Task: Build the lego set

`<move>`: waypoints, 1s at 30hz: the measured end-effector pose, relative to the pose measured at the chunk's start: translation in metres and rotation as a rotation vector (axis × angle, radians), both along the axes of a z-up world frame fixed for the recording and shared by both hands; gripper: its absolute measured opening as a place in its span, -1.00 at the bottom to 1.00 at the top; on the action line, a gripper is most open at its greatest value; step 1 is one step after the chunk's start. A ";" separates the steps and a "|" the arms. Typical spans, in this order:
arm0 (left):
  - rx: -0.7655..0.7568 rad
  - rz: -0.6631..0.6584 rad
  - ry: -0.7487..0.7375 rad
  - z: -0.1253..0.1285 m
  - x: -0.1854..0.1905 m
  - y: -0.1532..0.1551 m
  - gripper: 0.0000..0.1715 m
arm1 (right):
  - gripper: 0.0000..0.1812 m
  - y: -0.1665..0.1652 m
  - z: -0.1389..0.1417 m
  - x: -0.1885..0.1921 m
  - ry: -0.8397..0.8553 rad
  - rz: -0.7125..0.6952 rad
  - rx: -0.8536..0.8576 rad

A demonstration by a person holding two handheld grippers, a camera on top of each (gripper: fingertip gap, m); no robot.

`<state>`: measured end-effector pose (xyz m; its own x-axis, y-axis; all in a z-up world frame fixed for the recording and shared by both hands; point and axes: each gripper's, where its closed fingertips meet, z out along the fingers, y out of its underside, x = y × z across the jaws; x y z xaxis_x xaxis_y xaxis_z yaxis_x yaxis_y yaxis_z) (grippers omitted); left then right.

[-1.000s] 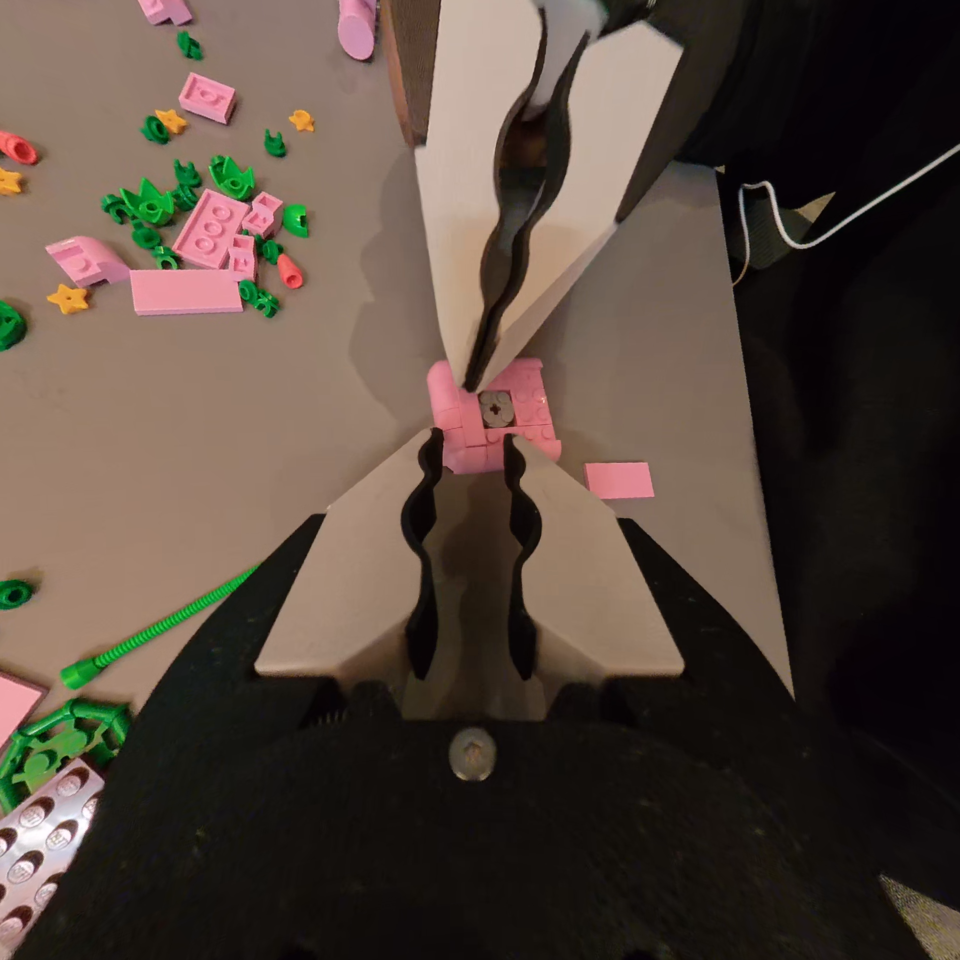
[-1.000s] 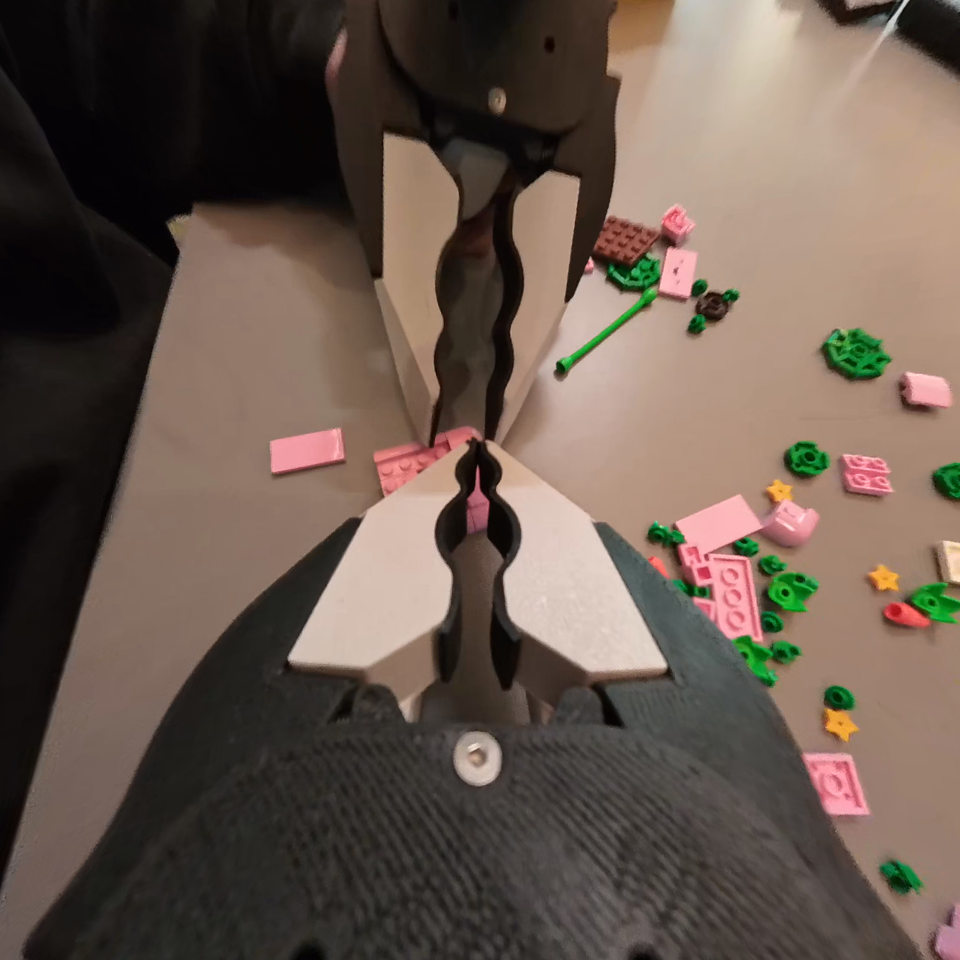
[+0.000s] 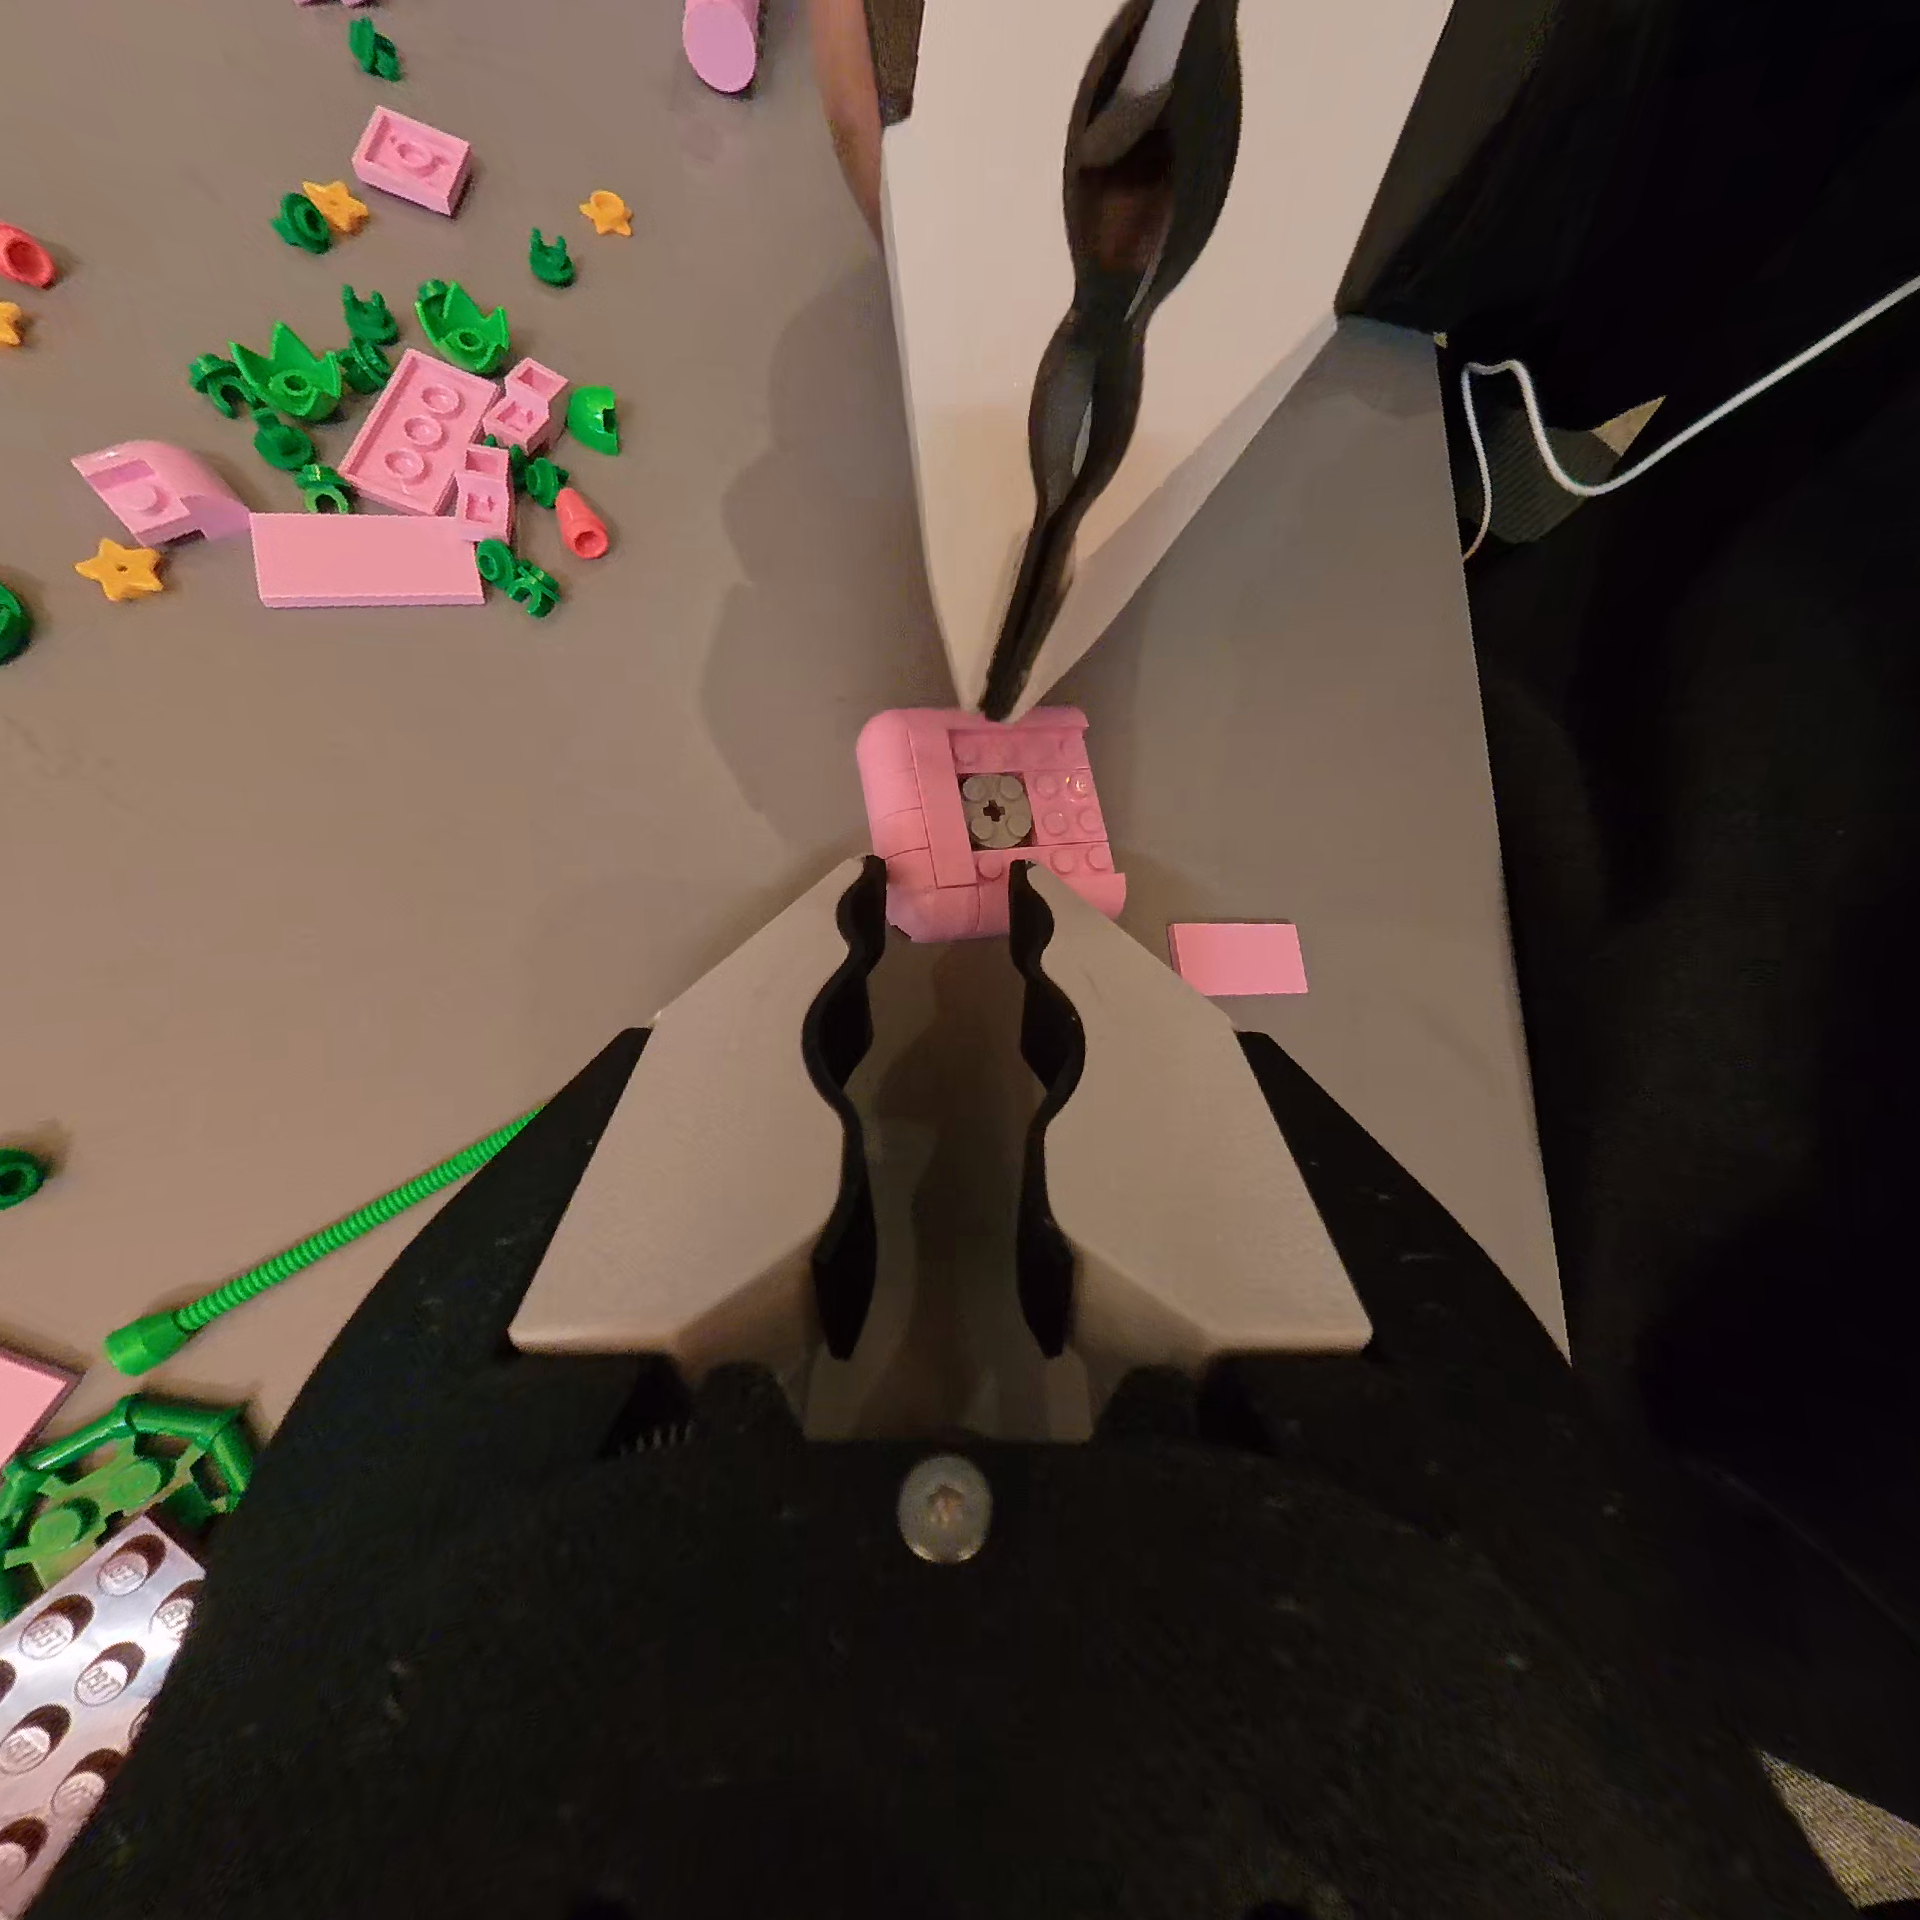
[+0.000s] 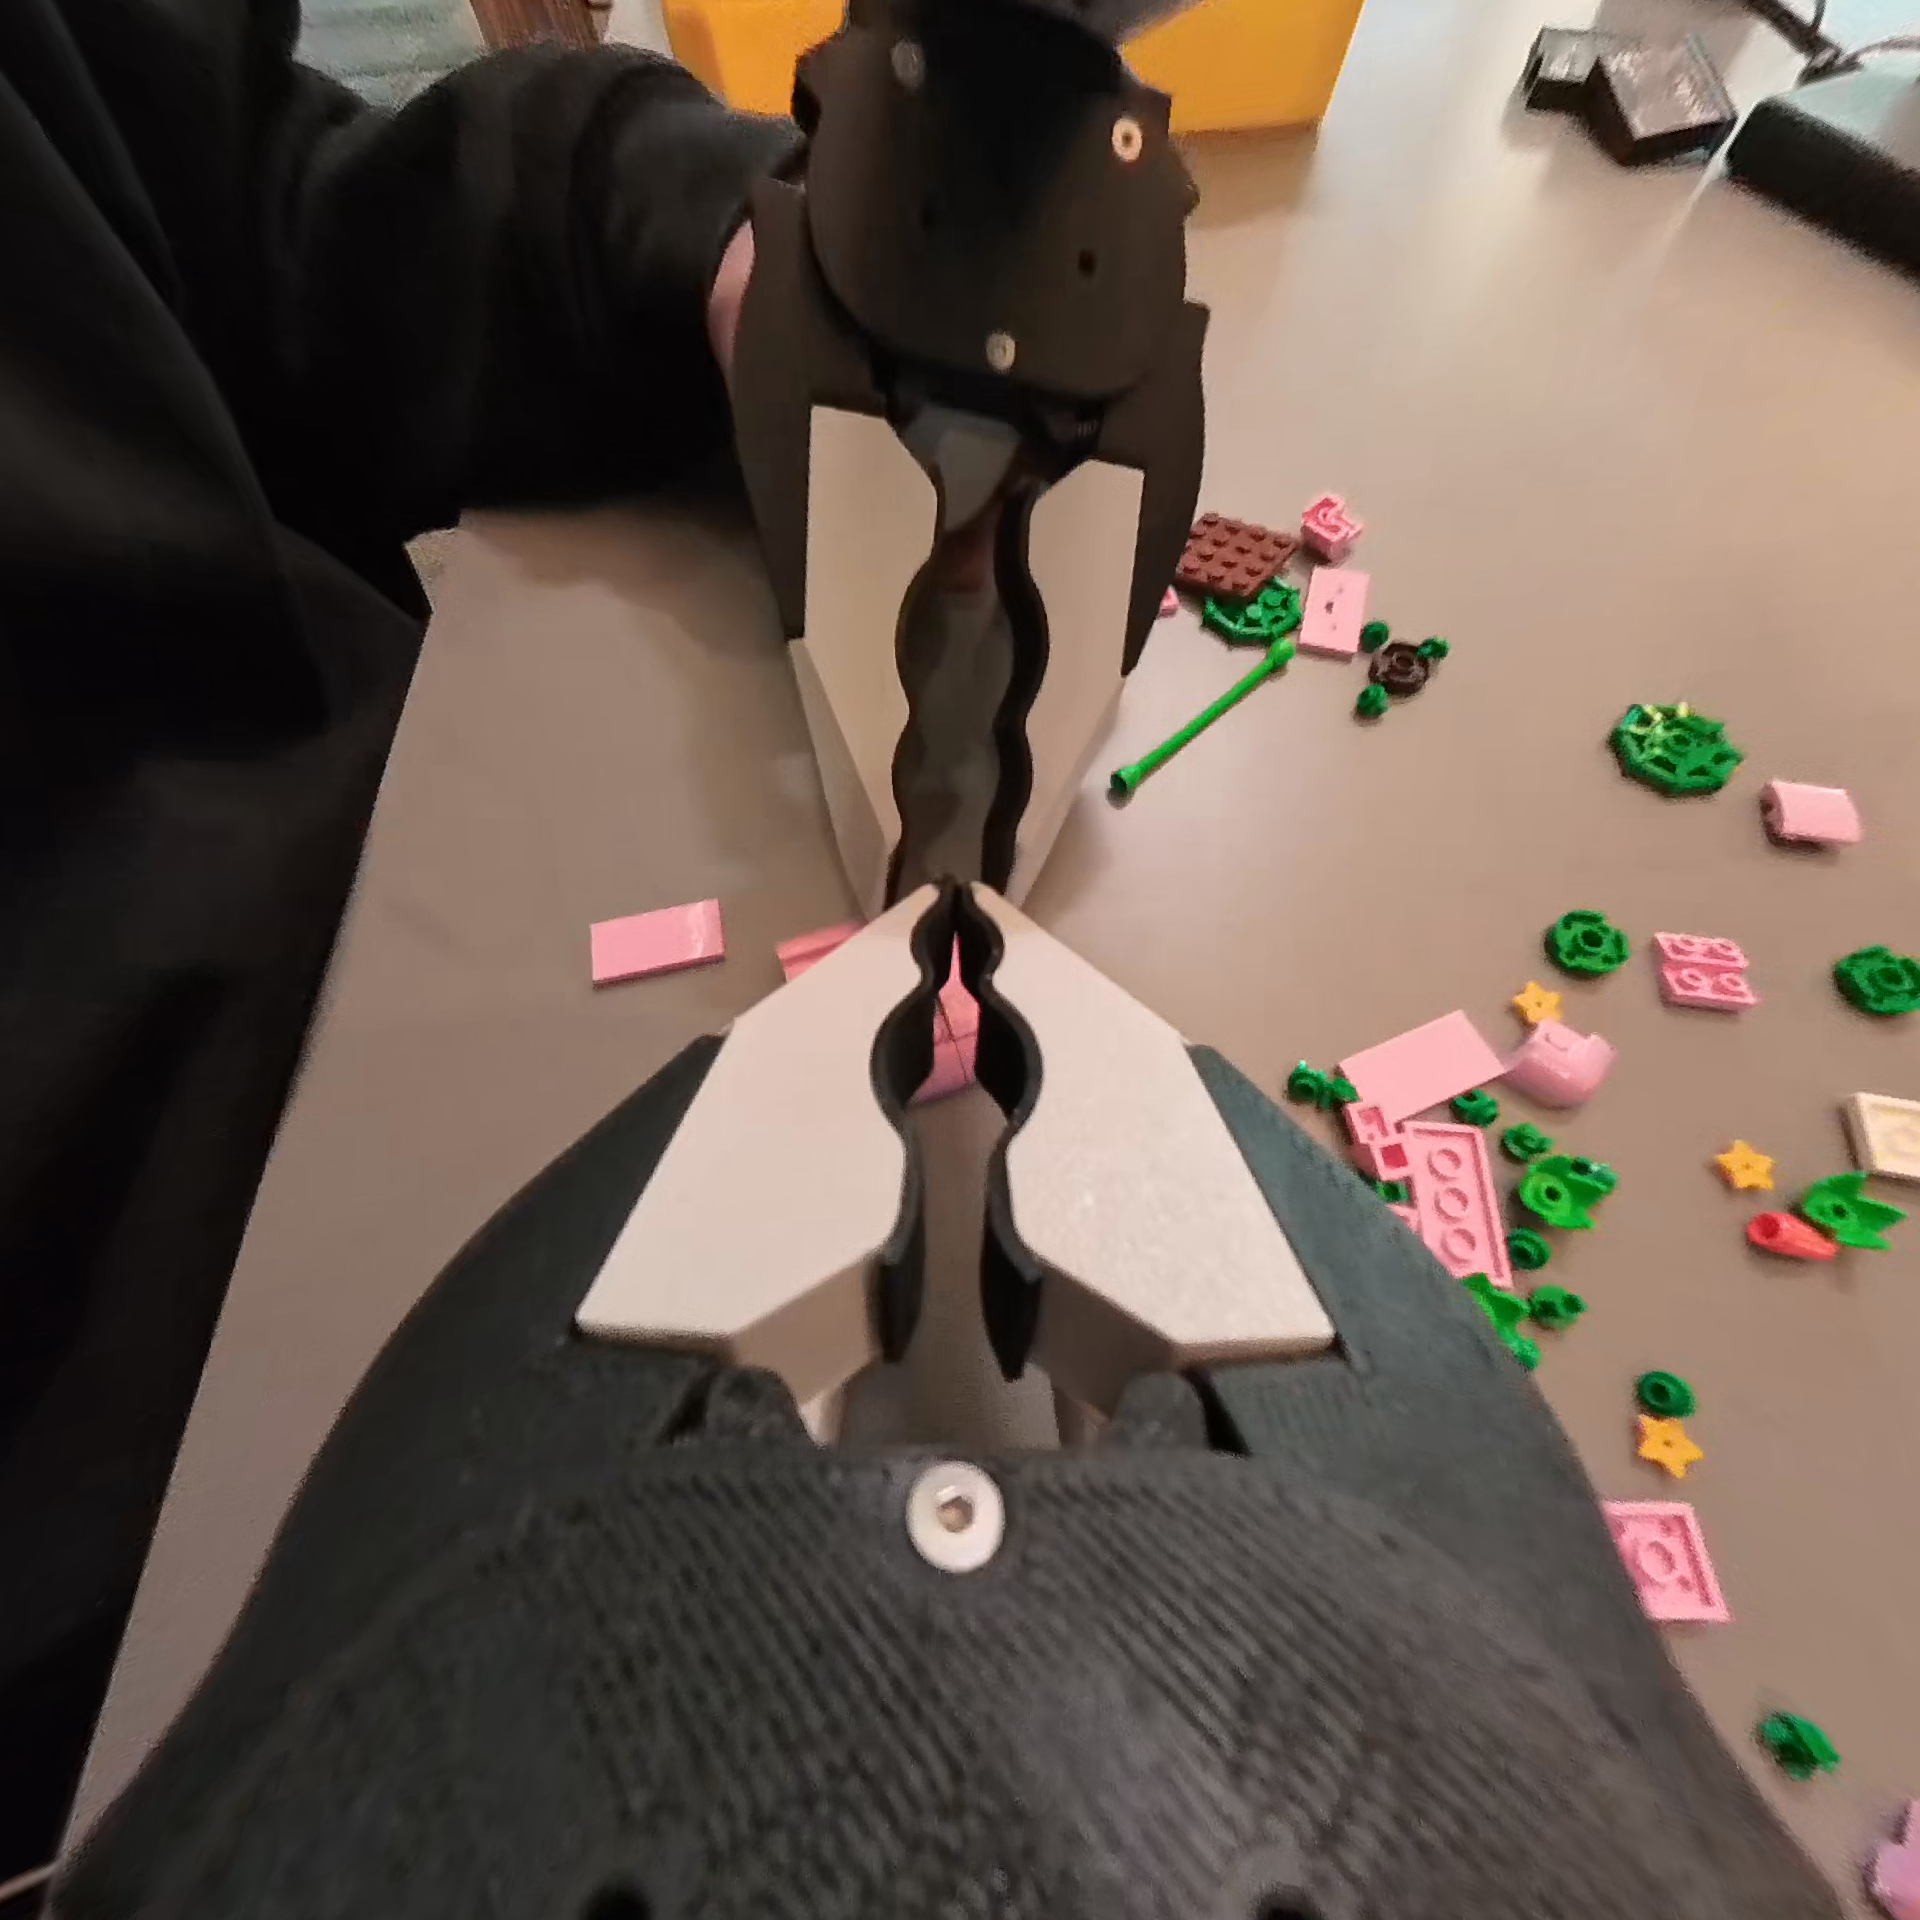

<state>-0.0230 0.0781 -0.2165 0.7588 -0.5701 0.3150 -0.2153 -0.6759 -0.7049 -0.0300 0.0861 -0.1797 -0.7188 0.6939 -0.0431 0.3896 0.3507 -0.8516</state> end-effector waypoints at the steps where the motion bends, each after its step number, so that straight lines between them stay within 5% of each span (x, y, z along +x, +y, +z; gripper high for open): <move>1: -0.001 0.000 0.000 0.000 0.000 0.000 -0.75 | -1.00 0.002 -0.010 0.001 -0.042 -0.004 0.030; 4: -0.003 0.000 -0.003 0.000 0.000 0.000 -0.75 | -1.00 0.005 -0.031 0.004 -0.150 -0.005 0.063; 9: -0.001 0.000 0.000 0.000 0.000 0.000 -0.74 | -1.00 0.007 0.003 0.000 -0.025 -0.020 -0.037; 12: -0.003 0.000 -0.001 0.000 0.000 0.000 -0.74 | -1.00 0.012 -0.033 0.004 -0.155 -0.023 0.078; 18: -0.001 0.000 0.002 0.000 0.000 0.000 -0.74 | -1.00 0.009 -0.003 0.000 -0.032 -0.023 -0.007; 22: -0.003 0.000 0.001 0.000 0.000 0.000 -0.74 | -1.00 0.004 -0.030 0.001 -0.125 -0.015 0.063; 27: -0.005 0.000 0.003 -0.001 0.000 0.000 -0.74 | -1.00 -0.011 -0.013 -0.001 -0.068 0.017 0.012; 30: -0.005 0.001 0.005 -0.001 0.000 0.000 -0.74 | -1.00 -0.012 -0.030 0.001 -0.131 0.021 0.067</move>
